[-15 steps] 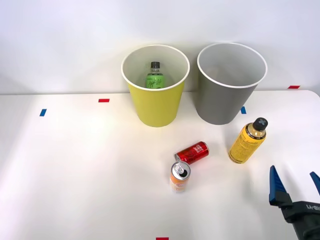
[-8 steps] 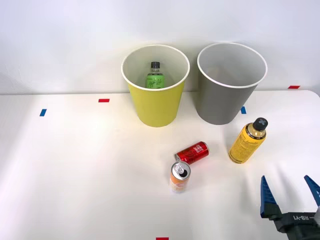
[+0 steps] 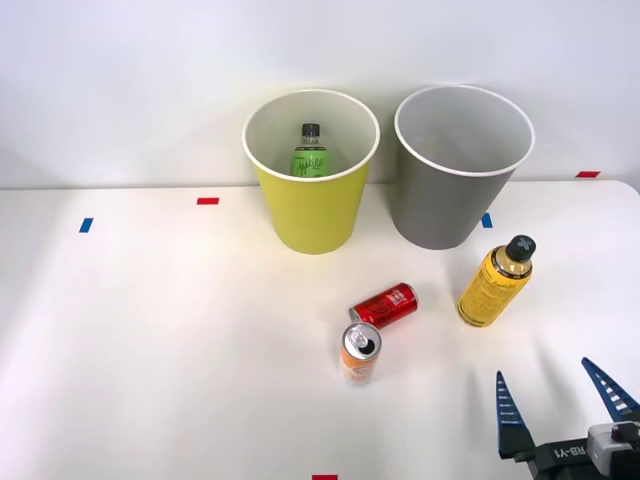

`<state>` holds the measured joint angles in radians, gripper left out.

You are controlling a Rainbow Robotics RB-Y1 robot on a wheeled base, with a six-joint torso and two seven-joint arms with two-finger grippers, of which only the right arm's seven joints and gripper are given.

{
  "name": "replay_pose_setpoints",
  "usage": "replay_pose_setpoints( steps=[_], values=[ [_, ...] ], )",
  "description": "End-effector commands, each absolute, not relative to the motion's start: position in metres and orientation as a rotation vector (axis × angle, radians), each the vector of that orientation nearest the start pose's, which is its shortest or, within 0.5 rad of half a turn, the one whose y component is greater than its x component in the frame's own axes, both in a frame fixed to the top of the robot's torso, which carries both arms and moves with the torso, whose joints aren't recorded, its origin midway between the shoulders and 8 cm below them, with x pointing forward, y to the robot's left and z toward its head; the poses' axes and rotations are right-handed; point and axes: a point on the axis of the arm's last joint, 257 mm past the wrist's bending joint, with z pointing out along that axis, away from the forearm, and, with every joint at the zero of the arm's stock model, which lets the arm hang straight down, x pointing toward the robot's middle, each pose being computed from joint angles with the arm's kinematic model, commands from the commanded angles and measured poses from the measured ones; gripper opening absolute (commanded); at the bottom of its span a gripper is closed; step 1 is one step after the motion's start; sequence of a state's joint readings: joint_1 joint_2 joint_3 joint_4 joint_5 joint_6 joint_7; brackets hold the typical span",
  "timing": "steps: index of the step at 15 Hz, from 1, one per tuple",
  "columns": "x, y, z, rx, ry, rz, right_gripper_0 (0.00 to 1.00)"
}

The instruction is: Put cans in the gray bin, plastic bottles in the light green bin

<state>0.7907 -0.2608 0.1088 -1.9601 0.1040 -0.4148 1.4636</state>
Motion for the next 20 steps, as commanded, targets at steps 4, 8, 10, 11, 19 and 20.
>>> replay_pose_setpoints(
  steps=[4,8,10,11,19,20],
  values=[
    [0.289,-0.271,-0.261,-0.2,1.558,-0.12,1.0],
    [0.282,-0.265,-0.257,-0.204,1.545,-0.056,1.0],
    [0.277,-0.268,-0.257,-0.197,1.551,-0.027,1.0],
    [0.275,-0.269,-0.259,-0.195,1.558,-0.028,1.0],
    [0.258,-0.258,-0.264,-0.068,1.573,0.055,1.0],
    [0.257,-0.258,-0.265,-0.062,1.576,0.06,1.0]
  ],
)
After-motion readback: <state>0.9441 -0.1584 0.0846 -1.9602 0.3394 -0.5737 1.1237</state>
